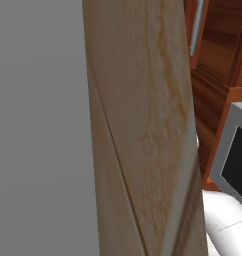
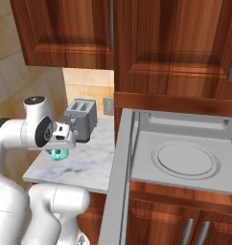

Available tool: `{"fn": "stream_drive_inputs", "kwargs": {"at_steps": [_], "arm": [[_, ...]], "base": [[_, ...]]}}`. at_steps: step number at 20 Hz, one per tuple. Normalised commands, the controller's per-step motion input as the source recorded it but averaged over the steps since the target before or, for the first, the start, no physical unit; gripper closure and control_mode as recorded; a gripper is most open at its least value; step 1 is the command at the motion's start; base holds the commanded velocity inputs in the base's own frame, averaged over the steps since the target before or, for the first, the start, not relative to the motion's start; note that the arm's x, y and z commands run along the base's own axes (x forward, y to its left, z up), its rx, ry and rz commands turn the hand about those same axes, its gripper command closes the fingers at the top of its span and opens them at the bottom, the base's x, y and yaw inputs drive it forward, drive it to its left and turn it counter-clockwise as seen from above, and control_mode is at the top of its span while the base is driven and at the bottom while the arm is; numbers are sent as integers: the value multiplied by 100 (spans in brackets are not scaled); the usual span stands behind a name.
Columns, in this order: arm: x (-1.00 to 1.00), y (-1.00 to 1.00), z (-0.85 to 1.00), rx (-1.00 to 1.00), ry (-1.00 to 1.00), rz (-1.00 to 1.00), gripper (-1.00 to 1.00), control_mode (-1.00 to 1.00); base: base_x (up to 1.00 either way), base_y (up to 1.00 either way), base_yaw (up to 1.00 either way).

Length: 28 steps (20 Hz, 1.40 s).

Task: Pick the mug from the counter and place it inside the microwave. Then close the microwave.

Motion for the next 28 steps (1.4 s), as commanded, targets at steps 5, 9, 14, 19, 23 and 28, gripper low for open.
{"fn": "stream_drive_inputs", "kwargs": {"at_steps": [5, 9, 14, 19, 23, 28], "arm": [[-20, -7, 38, 0, -17, 9, 100, -100], [-42, -4, 56, 0, -12, 2, 100, -100], [-37, -16, 46, 3, 2, -6, 100, -100], [-16, -33, 12, 13, 14, -8, 100, -100], [-2, -14, 4, 4, 2, -2, 100, -100], [-19, -4, 3, -9, -4, 0, 100, -100]], "base": [[0, 0, 0], [0, 0, 0], [0, 0, 0], [0, 0, 0], [0, 0, 0], [0, 0, 0]]}}
